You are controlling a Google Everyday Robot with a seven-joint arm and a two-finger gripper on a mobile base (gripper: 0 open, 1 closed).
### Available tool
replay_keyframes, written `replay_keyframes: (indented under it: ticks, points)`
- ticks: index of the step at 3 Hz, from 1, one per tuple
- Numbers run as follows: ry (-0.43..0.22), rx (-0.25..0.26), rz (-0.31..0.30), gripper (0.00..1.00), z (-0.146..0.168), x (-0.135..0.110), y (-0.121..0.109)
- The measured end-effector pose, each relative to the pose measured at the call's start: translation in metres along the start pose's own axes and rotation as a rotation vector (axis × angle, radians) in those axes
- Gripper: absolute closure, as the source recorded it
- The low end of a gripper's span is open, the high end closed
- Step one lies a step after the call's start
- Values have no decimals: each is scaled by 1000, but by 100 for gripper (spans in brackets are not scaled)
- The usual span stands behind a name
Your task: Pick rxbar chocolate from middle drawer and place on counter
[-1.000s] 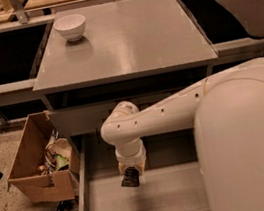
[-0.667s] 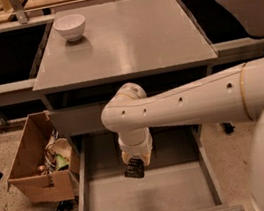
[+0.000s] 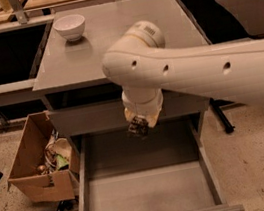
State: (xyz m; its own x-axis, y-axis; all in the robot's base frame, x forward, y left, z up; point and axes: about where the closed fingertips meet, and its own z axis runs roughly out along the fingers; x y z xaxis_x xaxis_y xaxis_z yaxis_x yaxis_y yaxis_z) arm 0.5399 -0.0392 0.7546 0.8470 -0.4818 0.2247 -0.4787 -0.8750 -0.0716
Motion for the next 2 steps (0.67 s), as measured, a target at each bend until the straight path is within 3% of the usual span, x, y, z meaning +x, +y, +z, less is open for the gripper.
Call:
replay_keyframes:
  ticks: [1,2]
  points:
    - [121,39,97,100,-62,47,-25]
    - [121,39,97,100,-62,47,-25]
